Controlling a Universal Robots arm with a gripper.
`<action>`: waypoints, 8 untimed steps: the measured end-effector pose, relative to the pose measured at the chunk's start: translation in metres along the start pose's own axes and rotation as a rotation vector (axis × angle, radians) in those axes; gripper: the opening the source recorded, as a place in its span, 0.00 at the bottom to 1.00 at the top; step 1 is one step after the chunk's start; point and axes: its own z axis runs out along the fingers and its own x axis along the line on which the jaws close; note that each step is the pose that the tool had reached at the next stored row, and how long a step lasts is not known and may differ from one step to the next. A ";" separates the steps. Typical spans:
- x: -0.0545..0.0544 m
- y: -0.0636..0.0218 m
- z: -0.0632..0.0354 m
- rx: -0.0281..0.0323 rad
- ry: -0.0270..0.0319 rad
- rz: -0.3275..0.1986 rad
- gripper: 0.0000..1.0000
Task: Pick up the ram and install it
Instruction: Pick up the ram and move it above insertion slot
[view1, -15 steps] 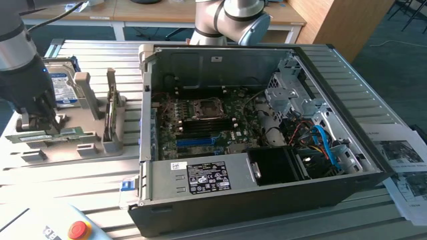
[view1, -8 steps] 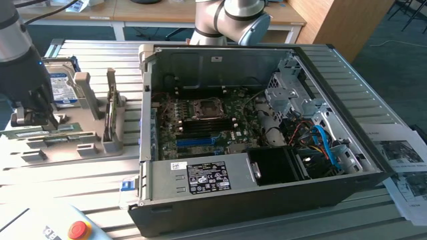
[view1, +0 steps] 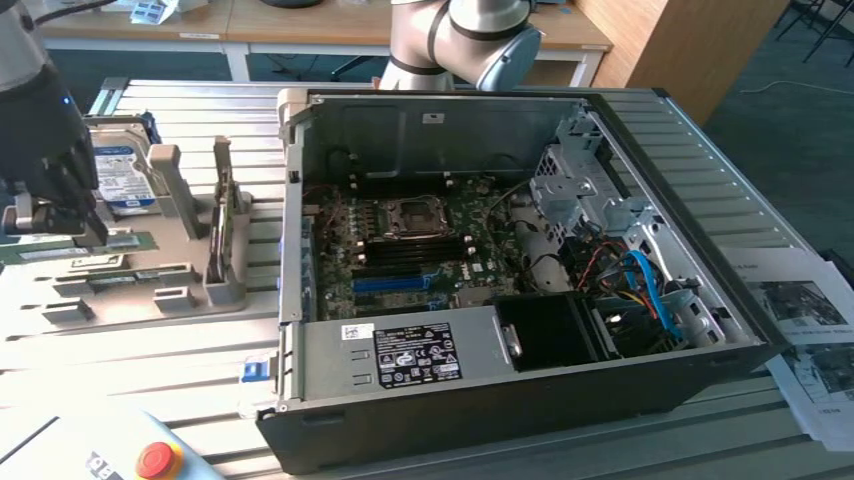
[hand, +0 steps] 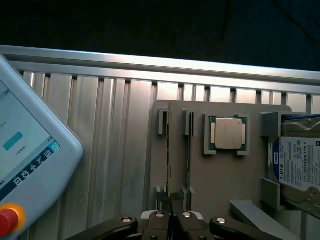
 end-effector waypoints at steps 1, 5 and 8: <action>0.000 0.0001 -0.0029 0.0001 0.0000 0.001 0.12; 0.000 0.0005 -0.0133 0.0001 -0.0002 0.004 0.12; 0.000 0.0008 -0.0209 0.0002 -0.0002 0.006 0.12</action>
